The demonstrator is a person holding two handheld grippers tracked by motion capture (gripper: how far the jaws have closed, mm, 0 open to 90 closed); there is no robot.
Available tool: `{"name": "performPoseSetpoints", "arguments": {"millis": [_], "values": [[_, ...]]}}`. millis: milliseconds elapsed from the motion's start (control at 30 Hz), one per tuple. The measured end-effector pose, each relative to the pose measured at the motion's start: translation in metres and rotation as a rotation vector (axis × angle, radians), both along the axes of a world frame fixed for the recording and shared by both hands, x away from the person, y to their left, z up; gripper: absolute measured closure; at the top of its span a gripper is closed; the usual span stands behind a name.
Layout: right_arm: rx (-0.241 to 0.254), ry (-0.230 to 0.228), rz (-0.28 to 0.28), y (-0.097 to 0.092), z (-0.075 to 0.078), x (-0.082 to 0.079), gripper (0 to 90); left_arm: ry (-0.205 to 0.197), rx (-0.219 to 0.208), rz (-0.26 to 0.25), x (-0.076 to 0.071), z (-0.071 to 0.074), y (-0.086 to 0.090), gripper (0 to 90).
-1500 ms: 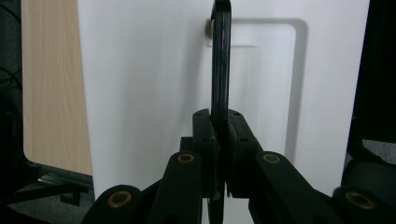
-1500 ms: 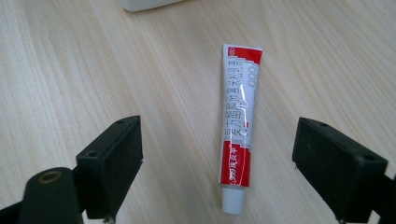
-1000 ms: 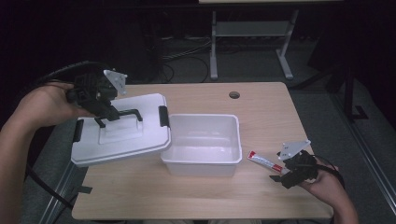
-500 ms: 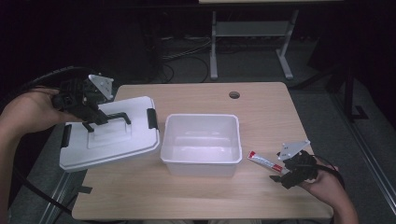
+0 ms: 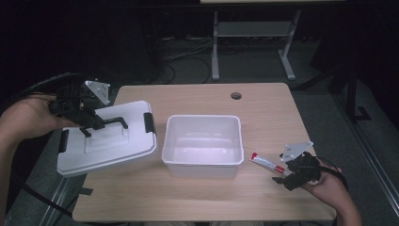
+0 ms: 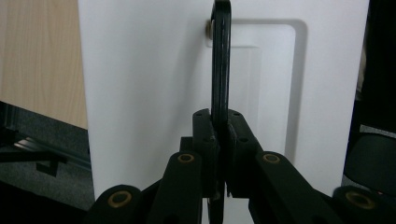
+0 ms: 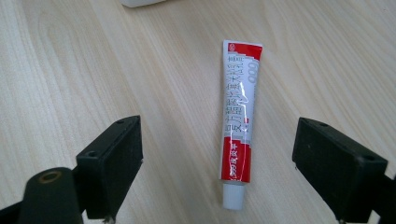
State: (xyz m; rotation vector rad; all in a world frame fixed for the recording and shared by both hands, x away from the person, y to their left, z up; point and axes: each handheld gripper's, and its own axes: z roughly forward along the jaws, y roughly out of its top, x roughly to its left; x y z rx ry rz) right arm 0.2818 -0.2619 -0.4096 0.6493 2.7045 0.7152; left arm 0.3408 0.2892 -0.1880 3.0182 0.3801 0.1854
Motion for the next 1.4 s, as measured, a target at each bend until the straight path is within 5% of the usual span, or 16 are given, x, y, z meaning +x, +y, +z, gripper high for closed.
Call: {"name": "performPoseSetpoints", "arguments": {"millis": [600,1400], "values": [[-0.004,0.002,-0.002,0.000,-0.001,0.000,15.8,0.019,0.010,0.024,0.002,-0.025,0.013,84.7],[-0.027,0.011,-0.007,-0.003,0.002,-0.001,15.7,0.067,0.014,0.035,0.012,-0.095,0.018,84.7]]}}
